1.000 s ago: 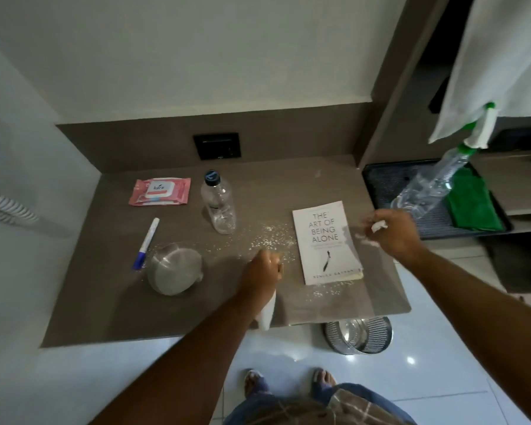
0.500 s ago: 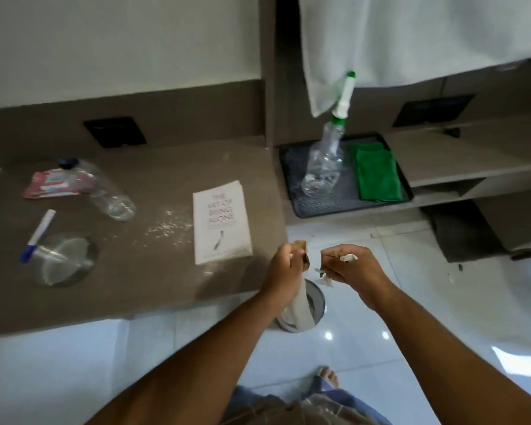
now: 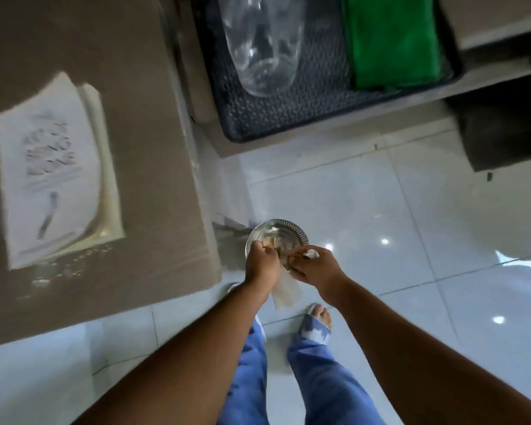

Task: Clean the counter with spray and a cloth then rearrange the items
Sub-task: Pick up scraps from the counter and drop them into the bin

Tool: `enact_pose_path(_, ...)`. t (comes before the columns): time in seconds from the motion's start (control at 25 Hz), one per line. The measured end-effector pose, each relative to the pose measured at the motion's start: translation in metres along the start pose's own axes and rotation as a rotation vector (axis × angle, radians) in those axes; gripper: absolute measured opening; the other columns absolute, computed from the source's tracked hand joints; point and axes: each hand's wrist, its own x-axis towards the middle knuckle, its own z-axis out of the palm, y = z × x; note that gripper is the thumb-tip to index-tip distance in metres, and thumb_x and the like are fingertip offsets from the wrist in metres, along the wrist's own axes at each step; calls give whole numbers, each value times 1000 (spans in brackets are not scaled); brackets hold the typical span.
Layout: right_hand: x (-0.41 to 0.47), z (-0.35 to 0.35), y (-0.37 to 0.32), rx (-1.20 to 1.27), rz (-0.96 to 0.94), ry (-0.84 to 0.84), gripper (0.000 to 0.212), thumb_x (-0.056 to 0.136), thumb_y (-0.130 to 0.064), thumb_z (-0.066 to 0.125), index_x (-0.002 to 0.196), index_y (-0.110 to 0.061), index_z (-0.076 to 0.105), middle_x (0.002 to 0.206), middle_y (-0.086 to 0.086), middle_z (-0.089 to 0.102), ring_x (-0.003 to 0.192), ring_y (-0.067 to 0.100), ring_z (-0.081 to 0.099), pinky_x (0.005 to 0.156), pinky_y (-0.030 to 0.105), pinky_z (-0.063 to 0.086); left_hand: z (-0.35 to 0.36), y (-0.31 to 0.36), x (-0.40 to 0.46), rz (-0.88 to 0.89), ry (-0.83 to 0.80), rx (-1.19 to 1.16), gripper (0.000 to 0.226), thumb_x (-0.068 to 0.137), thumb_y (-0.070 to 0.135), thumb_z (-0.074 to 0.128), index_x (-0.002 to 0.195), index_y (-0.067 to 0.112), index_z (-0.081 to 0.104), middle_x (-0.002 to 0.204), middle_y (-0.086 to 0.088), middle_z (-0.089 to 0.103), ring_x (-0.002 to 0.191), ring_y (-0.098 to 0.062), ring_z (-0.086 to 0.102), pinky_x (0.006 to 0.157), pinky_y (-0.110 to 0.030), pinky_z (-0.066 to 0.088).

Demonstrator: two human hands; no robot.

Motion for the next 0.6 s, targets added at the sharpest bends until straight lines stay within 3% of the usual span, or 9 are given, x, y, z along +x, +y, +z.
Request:
enact_pose_path(0.08, 58, 18, 23, 4, 33, -5, 12, 81, -3, 69, 84, -15, 72, 85, 13, 70, 79, 28, 66, 60, 33, 55, 19, -18, 55, -86, 37, -43, 30, 98, 16, 39, 117, 1, 58, 115, -21, 64, 105, -36, 61, 77, -32, 42)
enact_pose_path(0.2, 137, 32, 48, -3, 94, 14, 4, 84, -17, 67, 84, -20, 69, 84, 10, 71, 81, 31, 66, 75, 51, 57, 45, -49, 127, -162, 62, -167, 28, 95, 18, 46, 108, 3, 67, 107, -20, 69, 98, -37, 65, 75, -33, 48)
enact_pose_path(0.28, 179, 35, 62, 5, 120, 18, 9, 88, -16, 60, 82, -20, 65, 83, 6, 68, 79, 27, 64, 79, 48, 56, 61, -70, 159, -194, 0, -292, 29, 91, 29, 51, 106, 10, 66, 105, -18, 71, 95, -35, 68, 84, -43, 56)
enact_pose_path(0.36, 207, 35, 72, -5, 106, 15, 10, 93, -18, 52, 91, -21, 62, 100, 10, 69, 90, 28, 64, 88, 46, 55, 73, -86, 178, -216, -60, -432, 26, 87, 35, 54, 101, 15, 63, 106, -16, 70, 100, -33, 68, 92, -49, 55)
enact_pose_path(0.48, 226, 32, 78, -78, 121, 34, 26, 98, -23, 47, 119, -15, 60, 122, 13, 62, 108, 31, 57, 92, 37, 45, 83, -98, 200, -159, -25, -370, 11, 89, 30, 54, 91, 19, 58, 103, -11, 67, 100, -30, 65, 95, -42, 51)
enact_pose_path(0.6, 234, 29, 82, -195, 116, 42, 38, 102, -19, 40, 137, -8, 49, 134, 16, 54, 115, 32, 53, 89, 29, 42, 88, -96, 209, -156, -30, -209, 13, 92, 24, 55, 101, 20, 64, 108, -7, 67, 99, -26, 64, 96, -41, 52)
